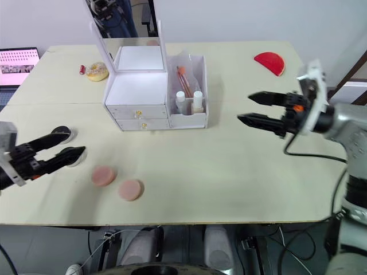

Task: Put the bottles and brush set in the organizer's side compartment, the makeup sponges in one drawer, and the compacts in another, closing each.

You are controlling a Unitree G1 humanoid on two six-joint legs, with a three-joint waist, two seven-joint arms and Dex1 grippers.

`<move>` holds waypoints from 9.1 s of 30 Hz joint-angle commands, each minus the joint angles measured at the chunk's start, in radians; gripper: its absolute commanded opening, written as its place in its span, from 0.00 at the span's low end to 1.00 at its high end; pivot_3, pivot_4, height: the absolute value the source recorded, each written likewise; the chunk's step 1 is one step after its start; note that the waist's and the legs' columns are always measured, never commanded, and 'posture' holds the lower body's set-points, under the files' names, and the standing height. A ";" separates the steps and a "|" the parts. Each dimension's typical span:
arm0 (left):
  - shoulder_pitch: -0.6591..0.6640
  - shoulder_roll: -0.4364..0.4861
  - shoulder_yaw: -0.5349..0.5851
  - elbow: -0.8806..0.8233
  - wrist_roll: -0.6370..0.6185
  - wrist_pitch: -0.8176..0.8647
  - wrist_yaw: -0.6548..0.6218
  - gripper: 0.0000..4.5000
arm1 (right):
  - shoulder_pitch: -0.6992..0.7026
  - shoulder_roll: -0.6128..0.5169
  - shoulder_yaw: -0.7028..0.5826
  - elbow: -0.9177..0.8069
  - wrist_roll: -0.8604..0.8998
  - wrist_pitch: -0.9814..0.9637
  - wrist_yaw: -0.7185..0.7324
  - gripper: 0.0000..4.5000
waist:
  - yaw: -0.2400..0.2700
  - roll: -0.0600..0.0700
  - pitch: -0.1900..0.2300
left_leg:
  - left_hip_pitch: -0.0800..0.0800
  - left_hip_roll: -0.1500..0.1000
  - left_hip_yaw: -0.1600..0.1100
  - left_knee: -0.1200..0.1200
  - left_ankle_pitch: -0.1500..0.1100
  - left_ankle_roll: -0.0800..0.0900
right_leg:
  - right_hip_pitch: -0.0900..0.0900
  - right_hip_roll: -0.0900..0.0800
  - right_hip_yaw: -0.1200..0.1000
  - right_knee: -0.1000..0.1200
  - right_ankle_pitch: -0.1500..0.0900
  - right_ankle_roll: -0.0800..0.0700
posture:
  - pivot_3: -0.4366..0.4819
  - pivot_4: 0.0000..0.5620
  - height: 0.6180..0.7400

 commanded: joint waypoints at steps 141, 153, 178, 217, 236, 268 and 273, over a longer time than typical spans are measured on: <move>0.359 -0.276 -0.156 -0.317 0.113 -0.322 0.134 0.98 | 0.049 0.017 0.124 -0.076 0.078 -0.177 -0.141 1.00 | 0.053 -0.003 -0.002 | -0.013 0.000 -0.002 0.003 0.000 0.000 | -0.010 0.001 -0.002 -0.001 0.002 -0.002 | 0.48 0.27 1.00; 0.029 0.057 0.033 0.409 0.210 -0.320 -0.153 0.98 | 0.468 0.016 -0.175 0.002 0.004 -0.336 -0.119 1.00 | 0.037 -0.003 -0.004 | -0.015 0.000 0.001 0.006 0.000 0.000 | -0.011 0.000 -0.001 -0.002 0.003 -0.002 | 0.48 0.27 1.00; -0.285 0.148 -0.036 0.837 0.364 -0.436 -0.332 0.98 | 0.561 -0.037 -0.285 -0.062 0.065 -0.259 -0.085 1.00 | 0.024 -0.005 -0.005 | -0.013 0.001 0.000 0.002 0.000 0.000 | -0.011 0.001 -0.001 0.001 0.005 -0.004 | 0.48 0.27 1.00; 0.246 -0.471 -0.654 -0.390 0.626 -0.332 0.284 0.98 | -0.369 0.052 0.444 -0.187 0.241 0.031 -0.224 1.00 | 0.032 -0.005 -0.008 | -0.014 0.001 0.000 0.009 0.000 0.000 | -0.009 0.001 -0.001 0.001 0.007 -0.006 | 0.48 0.27 1.00; 0.077 -0.329 -0.568 -0.631 0.475 0.234 0.381 0.98 | -0.332 0.066 0.415 -0.226 0.257 0.045 -0.293 1.00 | 0.030 -0.005 -0.009 | -0.014 0.001 -0.001 0.010 0.000 0.000 | -0.009 0.002 -0.001 0.003 0.007 -0.006 | 0.48 0.27 1.00; 0.083 -0.247 -0.718 -0.438 0.587 0.027 0.312 0.69 | -0.277 0.078 0.371 -0.306 0.299 0.064 -0.411 1.00 | 0.030 0.003 -0.014 | -0.013 0.001 -0.001 0.011 0.000 0.000 | -0.008 0.002 -0.001 0.002 0.007 -0.007 | 0.48 0.27 1.00; 0.083 -0.231 -0.690 -0.482 0.566 0.069 0.302 0.60 | -0.271 0.082 0.375 -0.305 0.294 0.058 -0.414 1.00 | 0.029 0.003 -0.014 | -0.013 0.001 -0.001 0.011 0.000 0.000 | -0.008 0.002 -0.001 0.002 0.007 -0.007 | 0.48 0.27 1.00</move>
